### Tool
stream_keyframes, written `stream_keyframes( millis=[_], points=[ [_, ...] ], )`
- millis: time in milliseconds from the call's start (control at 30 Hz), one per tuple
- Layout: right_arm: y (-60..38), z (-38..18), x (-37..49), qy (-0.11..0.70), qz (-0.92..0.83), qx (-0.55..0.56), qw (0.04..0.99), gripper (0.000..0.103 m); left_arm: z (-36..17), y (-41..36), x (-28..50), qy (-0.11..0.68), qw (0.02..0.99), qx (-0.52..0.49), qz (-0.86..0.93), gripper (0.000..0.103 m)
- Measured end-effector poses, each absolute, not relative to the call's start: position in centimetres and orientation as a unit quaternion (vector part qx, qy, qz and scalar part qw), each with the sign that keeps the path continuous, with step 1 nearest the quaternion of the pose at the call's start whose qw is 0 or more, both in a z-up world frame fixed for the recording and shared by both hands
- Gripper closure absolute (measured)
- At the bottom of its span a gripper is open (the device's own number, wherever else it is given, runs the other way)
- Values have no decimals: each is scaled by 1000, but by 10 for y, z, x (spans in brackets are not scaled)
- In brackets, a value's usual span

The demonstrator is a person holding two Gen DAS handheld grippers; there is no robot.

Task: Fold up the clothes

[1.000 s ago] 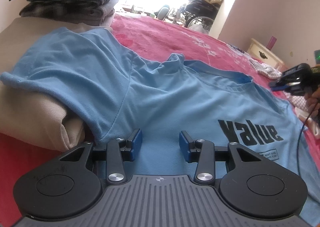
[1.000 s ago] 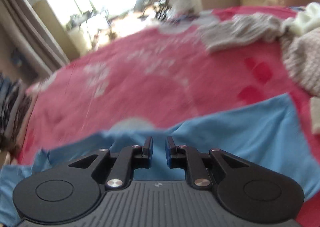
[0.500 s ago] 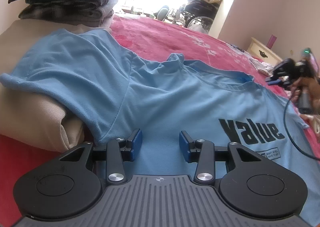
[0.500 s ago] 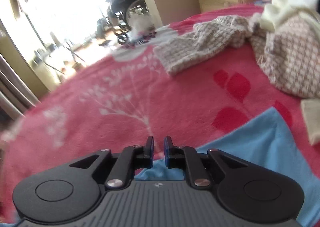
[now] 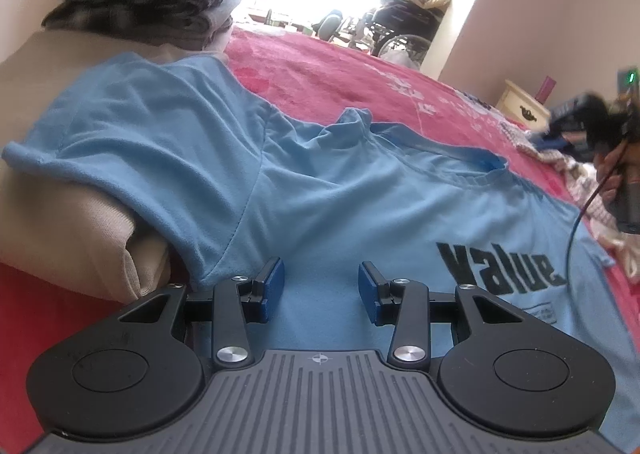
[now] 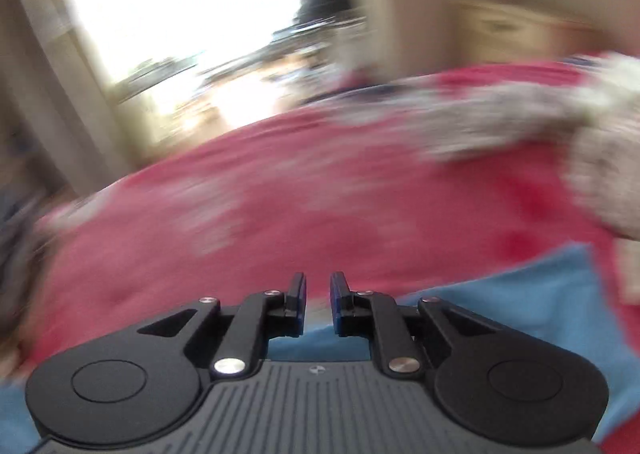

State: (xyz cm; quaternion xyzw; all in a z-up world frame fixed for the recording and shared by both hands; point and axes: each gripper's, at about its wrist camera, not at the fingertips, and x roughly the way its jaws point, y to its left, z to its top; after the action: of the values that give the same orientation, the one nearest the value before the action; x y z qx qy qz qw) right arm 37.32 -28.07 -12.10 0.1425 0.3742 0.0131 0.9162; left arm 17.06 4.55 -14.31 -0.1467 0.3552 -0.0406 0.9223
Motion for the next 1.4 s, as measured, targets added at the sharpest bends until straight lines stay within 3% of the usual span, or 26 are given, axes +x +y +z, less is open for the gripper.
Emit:
stream_keyframes(
  millis=[267,367,500,633,667,700,767,933,1133,1267,1333,1400],
  points=[
    [-118,-131,389,465,218,96,853,88,-141,50,170,363,916,-166,-34,63],
    [-83,-149,401,515,220,90,823,88,-142,51,170,364,915,-173,-32,63],
    [-67,-170,425,517,179,95,832,87,-143,47,170,362,917,-164,-28,63],
    [-37,-134,402,477,239,52,844,87,-143,51,171,364,914,-178,-28,63],
    [-23,-122,389,474,265,21,840,82,-142,52,171,365,913,-183,-27,63],
    [-6,-116,379,477,286,-3,831,68,-142,53,172,365,911,-188,-25,63],
    [26,-102,359,482,329,-52,811,57,-138,54,169,361,912,-194,-17,63],
    [98,-83,325,510,387,-123,758,52,-122,56,158,336,920,-203,2,63],
    [154,-105,331,588,328,-156,723,48,-123,61,157,343,914,-212,31,63],
    [159,-124,333,608,301,-162,717,53,-124,64,157,349,910,-220,41,63],
    [157,-125,333,605,299,-161,720,65,-124,64,157,350,909,-222,41,63],
    [152,-120,333,596,302,-156,728,91,-124,63,156,350,910,-219,35,63]
  ],
)
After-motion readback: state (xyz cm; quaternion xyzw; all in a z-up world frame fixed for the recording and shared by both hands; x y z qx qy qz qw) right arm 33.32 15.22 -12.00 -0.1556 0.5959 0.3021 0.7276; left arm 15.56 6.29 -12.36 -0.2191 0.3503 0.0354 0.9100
